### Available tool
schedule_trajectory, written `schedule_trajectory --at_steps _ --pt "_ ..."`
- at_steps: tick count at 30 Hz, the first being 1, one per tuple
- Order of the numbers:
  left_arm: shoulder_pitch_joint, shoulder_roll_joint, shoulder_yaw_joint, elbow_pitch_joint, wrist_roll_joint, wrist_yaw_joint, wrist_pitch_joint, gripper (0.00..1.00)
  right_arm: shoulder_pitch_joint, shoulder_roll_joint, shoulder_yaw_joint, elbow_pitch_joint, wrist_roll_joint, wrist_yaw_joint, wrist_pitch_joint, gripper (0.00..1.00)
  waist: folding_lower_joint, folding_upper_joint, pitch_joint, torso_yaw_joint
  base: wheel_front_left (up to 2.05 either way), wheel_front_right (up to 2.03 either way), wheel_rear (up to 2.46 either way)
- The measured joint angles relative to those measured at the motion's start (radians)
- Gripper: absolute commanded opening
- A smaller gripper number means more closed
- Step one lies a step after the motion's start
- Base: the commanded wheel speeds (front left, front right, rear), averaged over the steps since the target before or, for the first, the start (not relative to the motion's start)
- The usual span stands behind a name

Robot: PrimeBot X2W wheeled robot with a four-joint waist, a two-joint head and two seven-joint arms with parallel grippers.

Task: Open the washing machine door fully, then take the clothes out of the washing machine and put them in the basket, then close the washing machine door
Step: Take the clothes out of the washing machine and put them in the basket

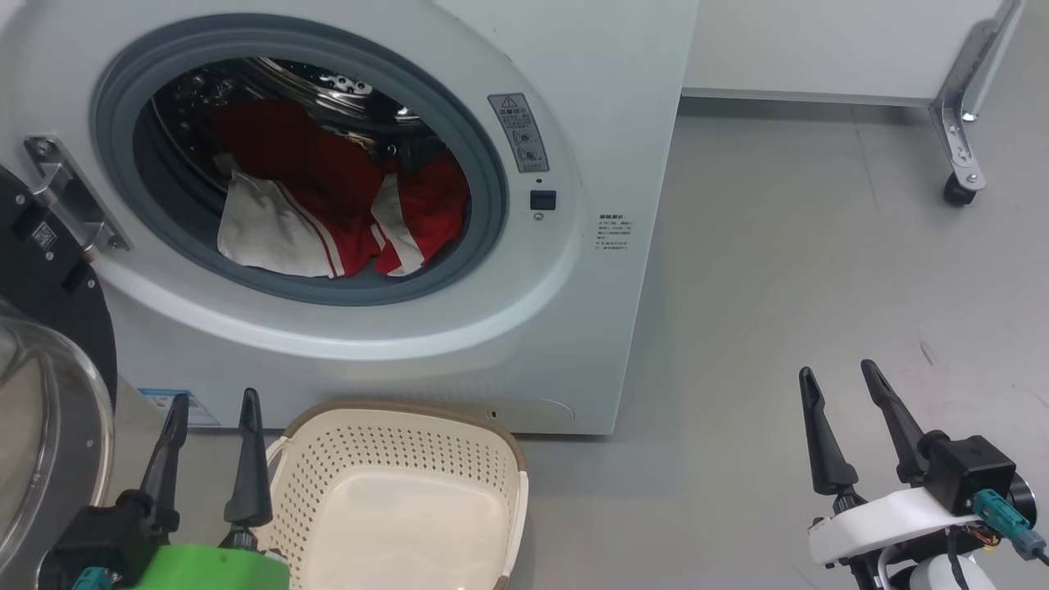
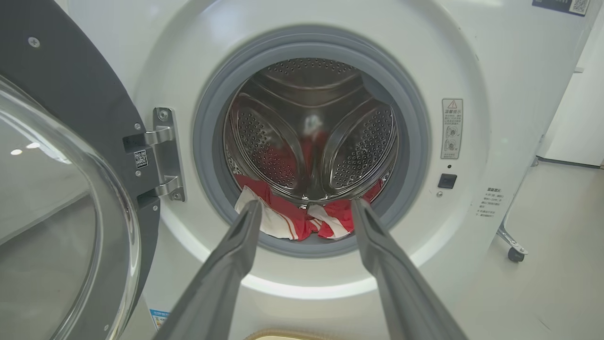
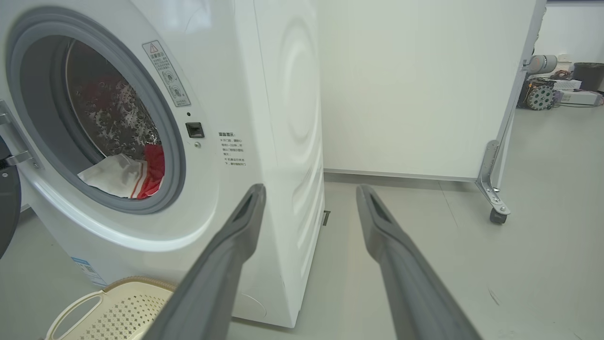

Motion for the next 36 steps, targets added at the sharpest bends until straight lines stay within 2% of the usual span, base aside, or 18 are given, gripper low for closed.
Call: schedule_trajectory --at_steps 18,36 --pt "0.014 -0.001 -0.007 0.000 -0.017 -0.001 0.000 1.00 0.000 0.003 -0.001 0.003 -0.001 0.000 0.000 1.00 0.0000 0.0000 -0.010 -0.001 0.84 -0.84 0.00" --pt "0.015 -0.001 -0.011 0.007 -0.026 -0.001 0.000 1.00 0.000 0.006 0.000 0.003 -0.007 0.001 0.000 1.00 0.0000 0.0000 -0.001 0.005 0.09 -0.09 0.00"
